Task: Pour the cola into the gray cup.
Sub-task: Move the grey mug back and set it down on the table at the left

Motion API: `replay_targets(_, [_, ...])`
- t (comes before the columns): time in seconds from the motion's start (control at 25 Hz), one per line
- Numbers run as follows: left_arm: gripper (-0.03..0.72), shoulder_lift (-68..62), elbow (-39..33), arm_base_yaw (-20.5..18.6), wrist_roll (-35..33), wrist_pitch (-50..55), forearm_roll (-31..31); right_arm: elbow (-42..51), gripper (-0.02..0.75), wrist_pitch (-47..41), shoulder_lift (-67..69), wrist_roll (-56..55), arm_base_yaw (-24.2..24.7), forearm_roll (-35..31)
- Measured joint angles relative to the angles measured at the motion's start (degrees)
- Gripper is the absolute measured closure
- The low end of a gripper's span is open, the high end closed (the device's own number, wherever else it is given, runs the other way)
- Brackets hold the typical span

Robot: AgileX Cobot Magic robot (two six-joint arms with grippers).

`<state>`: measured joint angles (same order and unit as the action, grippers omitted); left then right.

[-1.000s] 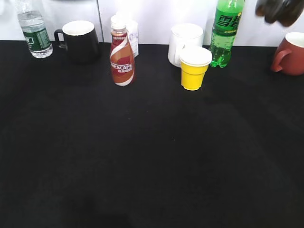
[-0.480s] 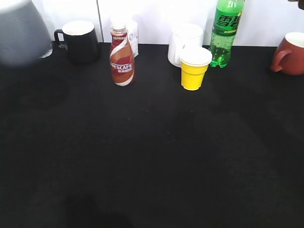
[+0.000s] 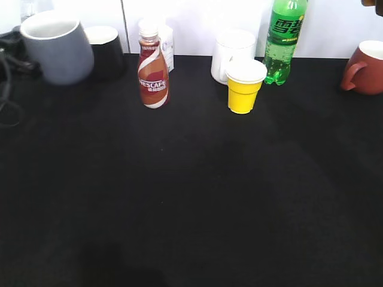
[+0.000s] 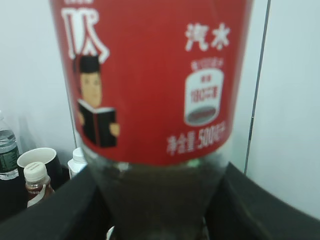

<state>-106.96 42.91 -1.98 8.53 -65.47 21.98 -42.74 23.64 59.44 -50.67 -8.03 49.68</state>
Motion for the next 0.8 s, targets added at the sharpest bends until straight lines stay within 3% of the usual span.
replay_targets(0.2, [0.641, -8.75, 4.73, 2.91, -0.14, 0.44, -0.46, 0.0, 0.36, 0.07, 0.0, -0.05, 0.0, 0.0])
replay_targets(0.32, [0.641, -12.32, 6.54, 2.98, -0.14, 0.51, -3.44, 0.0, 0.36, 0.19, 0.0, -0.05, 0.0, 0.0])
replay_targets(0.8, [0.641, -15.49, 6.63, 3.1, -0.13, 0.66, -2.63, 0.0, 0.361, 1.51, 0.0, -0.13, 0.0, 0.01])
